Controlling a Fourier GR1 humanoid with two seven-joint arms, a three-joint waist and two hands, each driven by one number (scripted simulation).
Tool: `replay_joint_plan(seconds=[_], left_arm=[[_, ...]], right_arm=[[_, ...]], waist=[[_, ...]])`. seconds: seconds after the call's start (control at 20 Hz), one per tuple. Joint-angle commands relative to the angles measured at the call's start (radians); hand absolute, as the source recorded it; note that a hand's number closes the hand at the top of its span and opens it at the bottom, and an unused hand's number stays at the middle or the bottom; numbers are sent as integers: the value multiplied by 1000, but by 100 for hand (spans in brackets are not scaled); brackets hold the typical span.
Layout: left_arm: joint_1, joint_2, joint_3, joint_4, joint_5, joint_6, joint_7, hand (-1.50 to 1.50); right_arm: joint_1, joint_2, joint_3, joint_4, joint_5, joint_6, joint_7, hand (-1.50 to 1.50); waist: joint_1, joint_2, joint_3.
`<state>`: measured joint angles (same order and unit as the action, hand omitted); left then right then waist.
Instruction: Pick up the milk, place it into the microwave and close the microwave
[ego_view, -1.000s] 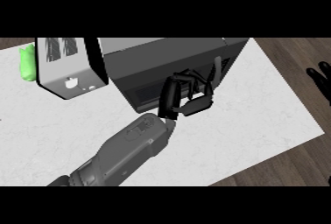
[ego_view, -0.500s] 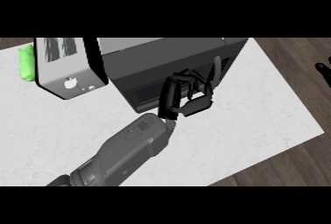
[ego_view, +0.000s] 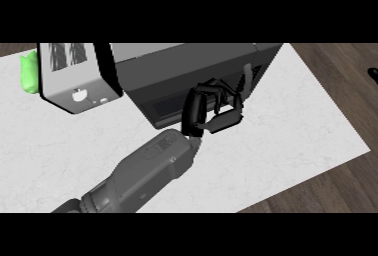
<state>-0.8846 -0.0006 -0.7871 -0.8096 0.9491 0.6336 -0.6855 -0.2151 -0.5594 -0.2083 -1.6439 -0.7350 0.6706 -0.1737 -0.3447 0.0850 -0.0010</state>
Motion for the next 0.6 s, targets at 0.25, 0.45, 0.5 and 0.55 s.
replay_joint_plan(seconds=[0.25,0.45,0.5,0.55], left_arm=[[-83,1,41,96,46,-23,5,150],[-84,1,29,106,57,-16,-1,150],[-78,1,31,108,59,-21,-11,150],[-82,1,36,112,63,-18,-14,150]], right_arm=[[-4,-20,22,-8,-75,47,28,-150],[-2,-42,29,-10,-92,59,48,-150],[-5,-45,25,-9,-102,65,47,-150],[6,-47,27,-10,-99,70,49,-150]], waist=[[-5,13,-1],[-14,14,-1],[-9,15,-1],[-12,14,0]])
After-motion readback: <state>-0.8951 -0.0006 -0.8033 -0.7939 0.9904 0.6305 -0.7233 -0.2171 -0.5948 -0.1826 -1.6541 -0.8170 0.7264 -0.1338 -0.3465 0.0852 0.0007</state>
